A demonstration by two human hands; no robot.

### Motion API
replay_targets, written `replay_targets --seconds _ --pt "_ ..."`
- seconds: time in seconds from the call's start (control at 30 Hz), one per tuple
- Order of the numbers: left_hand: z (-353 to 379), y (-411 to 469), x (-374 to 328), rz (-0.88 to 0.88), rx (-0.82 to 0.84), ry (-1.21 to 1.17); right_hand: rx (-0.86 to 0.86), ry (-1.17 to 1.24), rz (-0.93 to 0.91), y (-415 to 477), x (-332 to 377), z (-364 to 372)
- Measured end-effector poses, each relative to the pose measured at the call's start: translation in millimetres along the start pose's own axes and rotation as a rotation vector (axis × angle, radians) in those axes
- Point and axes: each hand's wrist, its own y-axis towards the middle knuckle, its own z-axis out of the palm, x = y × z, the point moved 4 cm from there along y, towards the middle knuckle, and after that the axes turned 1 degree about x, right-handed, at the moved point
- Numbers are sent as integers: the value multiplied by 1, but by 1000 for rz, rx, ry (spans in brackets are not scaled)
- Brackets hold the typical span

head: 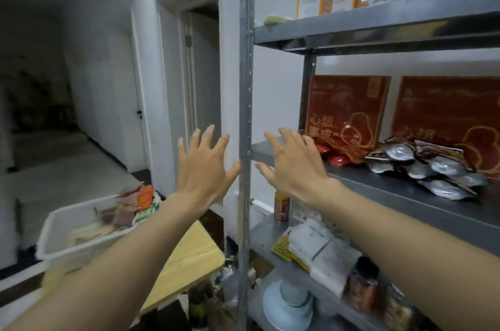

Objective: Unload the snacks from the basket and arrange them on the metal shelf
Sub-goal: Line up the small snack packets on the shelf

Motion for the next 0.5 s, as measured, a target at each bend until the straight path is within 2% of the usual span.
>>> replay_targets --seconds 0.27,0.5 --pt "-36 -56 217 -183 -11 111 60 143 -111 40 199 59" --pt "-19 -101 349 -317 38 140 169 214 -201 76 312 125"
